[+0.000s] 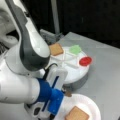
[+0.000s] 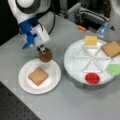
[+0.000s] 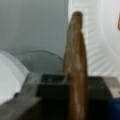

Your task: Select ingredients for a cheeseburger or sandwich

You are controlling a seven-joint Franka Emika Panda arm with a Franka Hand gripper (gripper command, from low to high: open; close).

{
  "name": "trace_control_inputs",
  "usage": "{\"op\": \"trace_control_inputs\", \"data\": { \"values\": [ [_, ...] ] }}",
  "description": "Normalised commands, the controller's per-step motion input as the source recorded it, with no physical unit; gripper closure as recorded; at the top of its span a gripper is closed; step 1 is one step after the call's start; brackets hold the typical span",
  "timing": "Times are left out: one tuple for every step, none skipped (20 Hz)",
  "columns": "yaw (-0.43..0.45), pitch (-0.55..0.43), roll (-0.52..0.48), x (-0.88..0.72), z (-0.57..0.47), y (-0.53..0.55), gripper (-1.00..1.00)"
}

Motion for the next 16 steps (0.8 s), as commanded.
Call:
{"op": "trace_control_inputs", "data": {
  "values": [
    [0.327, 0.041, -0.083, 0.51, -0.16, -0.15, 1.0],
    [0.321, 0.043, -0.068, 0.5, -0.14, -0.17, 1.0],
    [0.315, 0.045, -0.055, 0.48, -0.11, -0.19, 1.0],
    [0.308, 0.045, -0.044, 0.44, -0.08, -0.21, 1.0],
    [0.335, 0.058, -0.118, 0.41, -0.06, -0.23, 1.0],
    [0.337, 0.061, -0.132, 0.38, -0.04, -0.24, 1.0],
    [0.333, 0.062, -0.131, 0.35, -0.02, -0.25, 1.0],
    [0.324, 0.063, -0.119, 0.31, -0.01, -0.24, 1.0],
    [0.321, 0.075, -0.06, 0.29, 0.02, -0.23, 1.0],
    [0.302, 0.081, -0.038, 0.27, 0.03, -0.21, 1.0],
    [0.29, 0.083, -0.022, 0.25, 0.05, -0.2, 1.0],
    [0.262, 0.09, -0.025, 0.24, 0.05, -0.19, 1.0],
    [0.233, 0.095, -0.041, 0.22, 0.03, -0.19, 1.0],
    [0.211, 0.101, -0.056, 0.21, 0.02, -0.2, 1.0],
    [0.185, 0.113, -0.059, 0.2, 0.01, -0.21, 1.0],
    [0.157, 0.123, -0.083, 0.19, -0.01, -0.22, 1.0]
  ]
}}
